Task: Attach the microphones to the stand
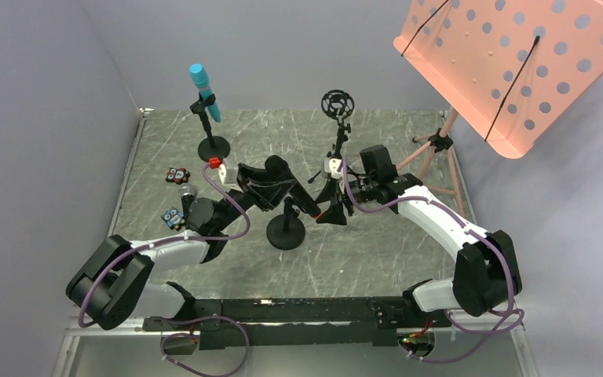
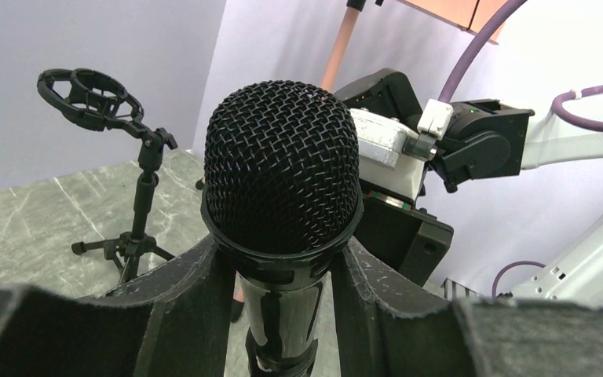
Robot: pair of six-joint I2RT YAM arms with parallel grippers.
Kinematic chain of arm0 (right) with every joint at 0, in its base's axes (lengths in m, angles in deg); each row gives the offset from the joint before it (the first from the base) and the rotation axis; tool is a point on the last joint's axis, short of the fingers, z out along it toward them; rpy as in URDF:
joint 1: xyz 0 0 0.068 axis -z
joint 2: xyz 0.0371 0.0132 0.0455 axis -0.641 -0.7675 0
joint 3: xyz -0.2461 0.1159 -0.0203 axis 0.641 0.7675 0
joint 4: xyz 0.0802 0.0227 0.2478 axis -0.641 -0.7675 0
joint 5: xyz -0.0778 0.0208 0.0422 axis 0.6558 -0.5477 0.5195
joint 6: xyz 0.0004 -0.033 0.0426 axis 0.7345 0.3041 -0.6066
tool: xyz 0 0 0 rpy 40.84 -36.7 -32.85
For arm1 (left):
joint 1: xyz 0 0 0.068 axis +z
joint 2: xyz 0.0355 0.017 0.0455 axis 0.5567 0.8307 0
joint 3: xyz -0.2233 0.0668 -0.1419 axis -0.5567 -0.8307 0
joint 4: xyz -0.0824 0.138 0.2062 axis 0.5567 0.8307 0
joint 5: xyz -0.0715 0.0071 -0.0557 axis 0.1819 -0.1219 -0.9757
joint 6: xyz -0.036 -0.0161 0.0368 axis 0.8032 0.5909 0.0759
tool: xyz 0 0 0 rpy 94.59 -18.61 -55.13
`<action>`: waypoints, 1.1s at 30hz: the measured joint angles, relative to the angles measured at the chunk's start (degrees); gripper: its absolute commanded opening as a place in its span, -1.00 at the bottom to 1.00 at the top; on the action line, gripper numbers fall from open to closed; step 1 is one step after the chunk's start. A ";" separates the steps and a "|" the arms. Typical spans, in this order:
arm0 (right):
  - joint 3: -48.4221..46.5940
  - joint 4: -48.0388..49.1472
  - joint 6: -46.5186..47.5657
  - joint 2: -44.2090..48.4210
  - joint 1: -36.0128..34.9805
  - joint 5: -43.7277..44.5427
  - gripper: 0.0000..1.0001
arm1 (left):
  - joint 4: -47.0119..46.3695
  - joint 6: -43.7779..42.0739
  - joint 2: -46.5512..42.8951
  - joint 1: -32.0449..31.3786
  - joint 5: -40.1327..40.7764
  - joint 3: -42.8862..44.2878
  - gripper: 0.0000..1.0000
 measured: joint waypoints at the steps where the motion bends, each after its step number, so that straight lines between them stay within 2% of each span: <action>1: -0.02 -0.33 0.17 0.04 0.13 0.00 0.31 | -0.02 0.00 0.33 0.00 -0.26 0.00 -1.00; 6: -0.24 -1.40 0.92 0.09 0.33 -0.02 0.32 | 2.60 -0.33 0.33 0.00 -1.51 0.59 -1.00; 17: -0.28 -1.90 1.31 1.66 1.55 -0.68 0.38 | 20.61 -7.02 -4.85 -0.11 -3.32 5.35 -1.00; 33: -0.31 -1.99 1.55 3.04 2.69 -1.97 0.42 | 26.05 -9.42 -5.31 -0.13 -5.86 5.35 -1.00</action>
